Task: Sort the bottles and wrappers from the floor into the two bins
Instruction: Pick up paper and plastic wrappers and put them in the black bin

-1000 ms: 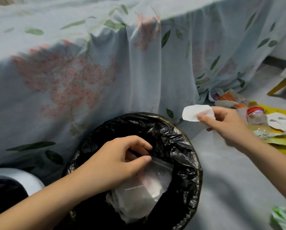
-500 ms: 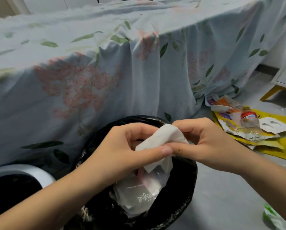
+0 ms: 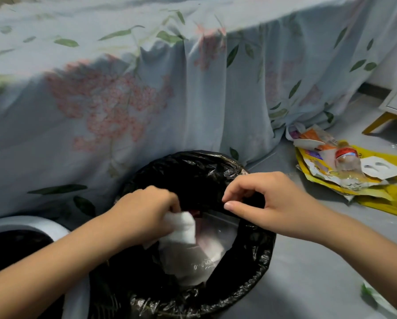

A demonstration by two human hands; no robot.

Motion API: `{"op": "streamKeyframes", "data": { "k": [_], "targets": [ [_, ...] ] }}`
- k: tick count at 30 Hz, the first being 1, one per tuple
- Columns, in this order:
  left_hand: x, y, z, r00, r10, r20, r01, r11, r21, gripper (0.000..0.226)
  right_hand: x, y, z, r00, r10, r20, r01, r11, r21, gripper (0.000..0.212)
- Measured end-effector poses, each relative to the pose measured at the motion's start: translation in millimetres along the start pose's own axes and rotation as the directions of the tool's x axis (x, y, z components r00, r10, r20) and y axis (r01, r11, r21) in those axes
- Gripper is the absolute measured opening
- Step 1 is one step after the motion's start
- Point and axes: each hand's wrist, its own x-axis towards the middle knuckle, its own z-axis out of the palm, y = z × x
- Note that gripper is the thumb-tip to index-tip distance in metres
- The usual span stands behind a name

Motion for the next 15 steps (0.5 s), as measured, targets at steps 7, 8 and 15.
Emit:
{"op": "streamKeyframes", "data": {
  "k": [7, 8, 15],
  "targets": [
    [-0.8, 23.4, -14.7, 0.981, 0.098, -0.166, -0.097, 0.995, 0.011, 0.023, -15.4, 11.1, -21.7, 0.996, 0.021, -0.081, -0.027, 0.996, -0.082, 0.007],
    [-0.8, 31.9, -22.9, 0.967, 0.134, -0.217, -0.149, 0.987, -0.052, 0.019, -19.8, 16.6, -26.8, 0.994, 0.027, -0.102, -0.04, 0.991, -0.124, 0.01],
    [21.4, 112.8, -71.4, 0.871, 0.359, -0.336, -0.421, 0.897, -0.133, 0.015, -97.8, 94.6, -54.1, 0.907, 0.356, -0.224, -0.4, 0.895, -0.198, 0.008]
  ]
}}
